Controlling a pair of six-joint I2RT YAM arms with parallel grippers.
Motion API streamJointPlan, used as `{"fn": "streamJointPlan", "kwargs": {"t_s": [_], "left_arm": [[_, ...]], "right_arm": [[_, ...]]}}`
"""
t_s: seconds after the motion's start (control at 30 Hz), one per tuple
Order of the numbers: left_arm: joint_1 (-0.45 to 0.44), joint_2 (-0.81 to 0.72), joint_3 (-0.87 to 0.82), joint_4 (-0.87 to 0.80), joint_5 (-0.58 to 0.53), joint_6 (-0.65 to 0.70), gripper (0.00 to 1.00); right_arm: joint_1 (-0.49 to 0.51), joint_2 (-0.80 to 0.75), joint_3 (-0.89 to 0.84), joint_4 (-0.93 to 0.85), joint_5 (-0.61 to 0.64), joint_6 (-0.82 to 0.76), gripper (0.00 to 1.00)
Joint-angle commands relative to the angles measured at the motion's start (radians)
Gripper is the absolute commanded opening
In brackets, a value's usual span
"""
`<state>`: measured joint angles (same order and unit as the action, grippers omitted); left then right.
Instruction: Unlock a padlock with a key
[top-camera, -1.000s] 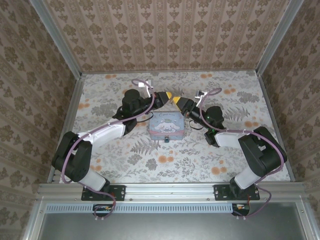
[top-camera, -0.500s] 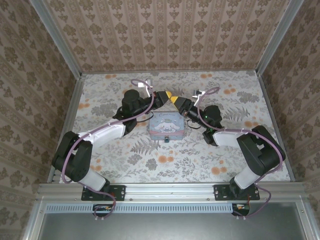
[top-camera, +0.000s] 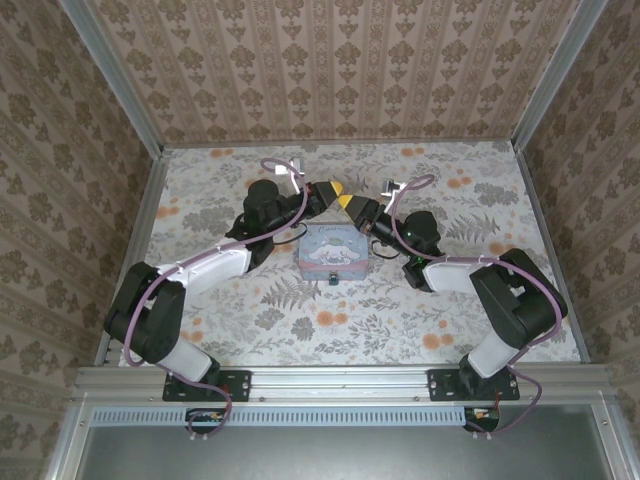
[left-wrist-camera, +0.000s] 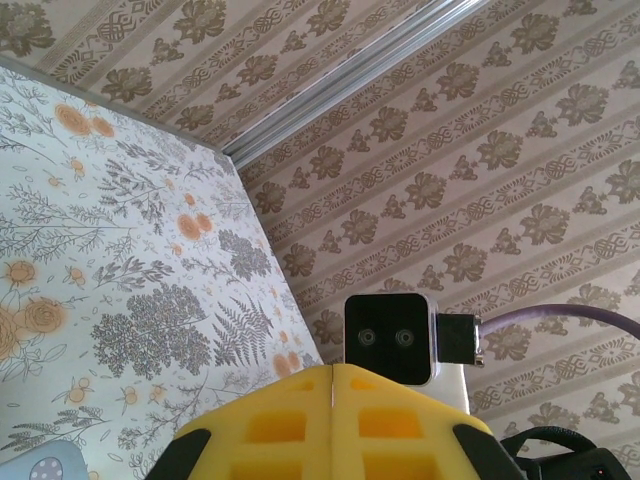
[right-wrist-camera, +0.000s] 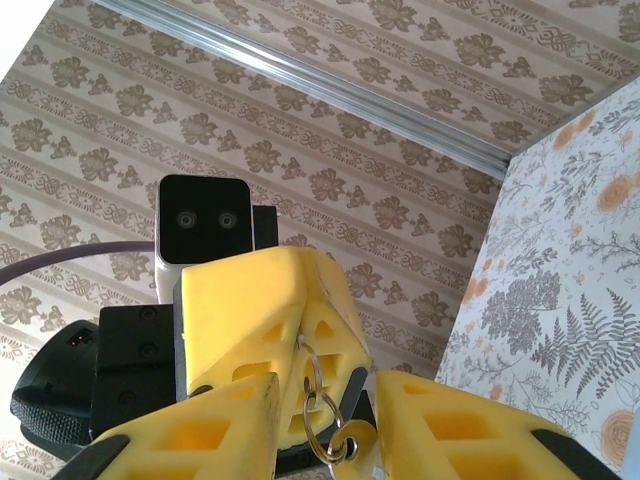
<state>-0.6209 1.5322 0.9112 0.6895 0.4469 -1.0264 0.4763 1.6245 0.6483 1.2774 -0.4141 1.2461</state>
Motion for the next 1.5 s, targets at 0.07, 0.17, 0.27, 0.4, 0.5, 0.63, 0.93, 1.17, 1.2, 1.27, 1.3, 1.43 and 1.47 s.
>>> {"fn": "streamJointPlan", "kwargs": {"t_s": [0.07, 0.17, 0.27, 0.4, 0.5, 0.63, 0.93, 1.17, 1.2, 1.27, 1.3, 1.43, 1.47], "left_arm": [[0.003, 0.004, -0.018, 0.048, -0.011, -0.018, 0.00], [0.003, 0.000, -0.023, 0.053, -0.013, -0.022, 0.00], [0.003, -0.005, -0.028, 0.052, -0.014, -0.022, 0.00], [0.003, -0.007, -0.030, 0.052, -0.017, -0.021, 0.00], [0.003, -0.007, -0.029, 0.052, -0.017, -0.021, 0.00], [0.003, -0.006, -0.028, 0.051, -0.023, -0.021, 0.00], [0.003, -0.005, -0.026, 0.049, -0.033, -0.021, 0.00], [0.003, -0.004, -0.026, 0.049, -0.036, -0.022, 0.00], [0.003, -0.003, -0.027, 0.048, -0.037, -0.022, 0.00], [0.003, -0.002, -0.027, 0.049, -0.038, -0.023, 0.00], [0.003, -0.003, -0.027, 0.050, -0.038, -0.023, 0.00], [0.003, -0.003, -0.027, 0.050, -0.037, -0.026, 0.00], [0.003, -0.002, -0.028, 0.050, -0.038, -0.024, 0.00]], "right_arm": [[0.006, 0.008, 0.033, 0.049, 0.034, 0.004, 0.33], [0.004, 0.010, 0.040, 0.049, 0.037, 0.007, 0.33], [0.004, 0.011, 0.046, 0.048, 0.036, 0.010, 0.33], [0.003, 0.016, 0.047, 0.049, 0.034, 0.016, 0.32], [0.004, 0.019, 0.041, 0.050, 0.034, 0.016, 0.31], [0.006, 0.017, 0.034, 0.050, 0.032, 0.017, 0.29], [0.010, 0.017, 0.024, 0.054, 0.035, 0.019, 0.24], [0.015, 0.018, 0.022, 0.055, 0.032, 0.021, 0.26], [0.016, 0.021, 0.022, 0.055, 0.032, 0.021, 0.26], [0.017, 0.021, 0.021, 0.054, 0.034, 0.020, 0.26], [0.016, 0.021, 0.020, 0.055, 0.034, 0.019, 0.25], [0.016, 0.023, 0.019, 0.054, 0.037, 0.019, 0.16], [0.016, 0.024, 0.018, 0.051, 0.040, 0.020, 0.11]]}}
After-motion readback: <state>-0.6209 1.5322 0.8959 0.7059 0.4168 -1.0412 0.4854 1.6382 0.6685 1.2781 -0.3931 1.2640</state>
